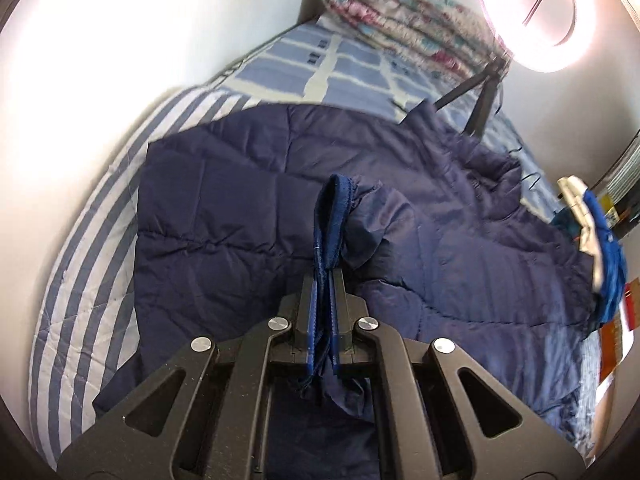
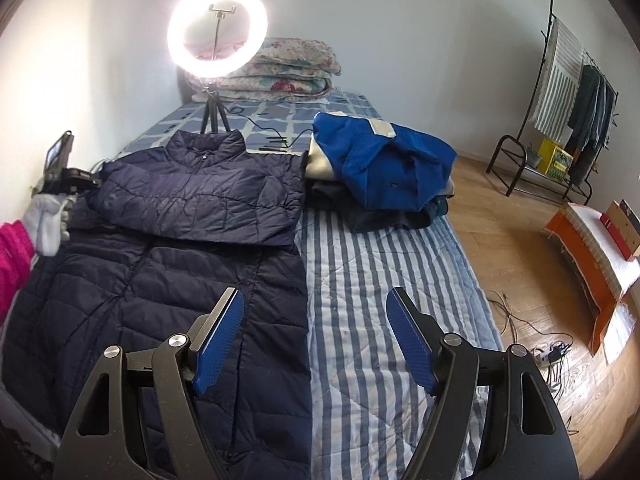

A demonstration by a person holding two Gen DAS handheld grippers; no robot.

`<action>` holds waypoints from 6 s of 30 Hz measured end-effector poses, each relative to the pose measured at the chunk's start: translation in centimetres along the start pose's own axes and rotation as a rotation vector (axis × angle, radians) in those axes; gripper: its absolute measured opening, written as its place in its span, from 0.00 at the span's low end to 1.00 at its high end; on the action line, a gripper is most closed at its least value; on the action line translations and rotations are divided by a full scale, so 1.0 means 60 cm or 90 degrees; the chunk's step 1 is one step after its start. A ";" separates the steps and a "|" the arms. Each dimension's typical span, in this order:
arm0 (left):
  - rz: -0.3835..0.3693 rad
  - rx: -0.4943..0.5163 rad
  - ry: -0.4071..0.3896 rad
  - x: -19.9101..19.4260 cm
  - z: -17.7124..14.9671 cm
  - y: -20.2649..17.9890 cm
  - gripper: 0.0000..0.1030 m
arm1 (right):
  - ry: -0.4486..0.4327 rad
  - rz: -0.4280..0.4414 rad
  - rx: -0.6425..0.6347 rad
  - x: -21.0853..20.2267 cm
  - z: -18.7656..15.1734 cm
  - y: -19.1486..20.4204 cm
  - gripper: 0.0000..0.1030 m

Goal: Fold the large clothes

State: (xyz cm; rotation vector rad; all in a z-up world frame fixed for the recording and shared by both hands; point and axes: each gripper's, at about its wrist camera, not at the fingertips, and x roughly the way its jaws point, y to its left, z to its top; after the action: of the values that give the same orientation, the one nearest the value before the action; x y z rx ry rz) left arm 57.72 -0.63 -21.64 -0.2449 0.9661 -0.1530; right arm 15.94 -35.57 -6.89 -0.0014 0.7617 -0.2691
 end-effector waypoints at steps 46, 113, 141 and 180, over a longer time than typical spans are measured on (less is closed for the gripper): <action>-0.013 0.061 0.023 -0.527 -0.353 0.143 0.71 | -0.019 0.145 -0.011 -0.028 -0.132 -0.062 0.72; -0.200 -0.032 -0.028 -0.607 -0.357 0.139 0.02 | 0.068 0.426 0.126 -0.045 -0.138 -0.095 0.03; -0.044 -0.026 0.026 -0.153 -0.043 0.072 0.02 | 0.128 0.290 0.112 0.384 0.143 -0.016 0.03; 0.030 0.098 0.058 -0.046 0.014 0.071 0.25 | 0.117 0.312 0.094 0.480 0.158 -0.066 0.63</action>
State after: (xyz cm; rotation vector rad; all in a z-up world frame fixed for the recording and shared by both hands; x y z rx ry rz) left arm 56.96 4.25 -20.19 -0.0736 1.0442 -0.1959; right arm 41.33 -47.26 -19.23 0.3492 0.8975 0.1453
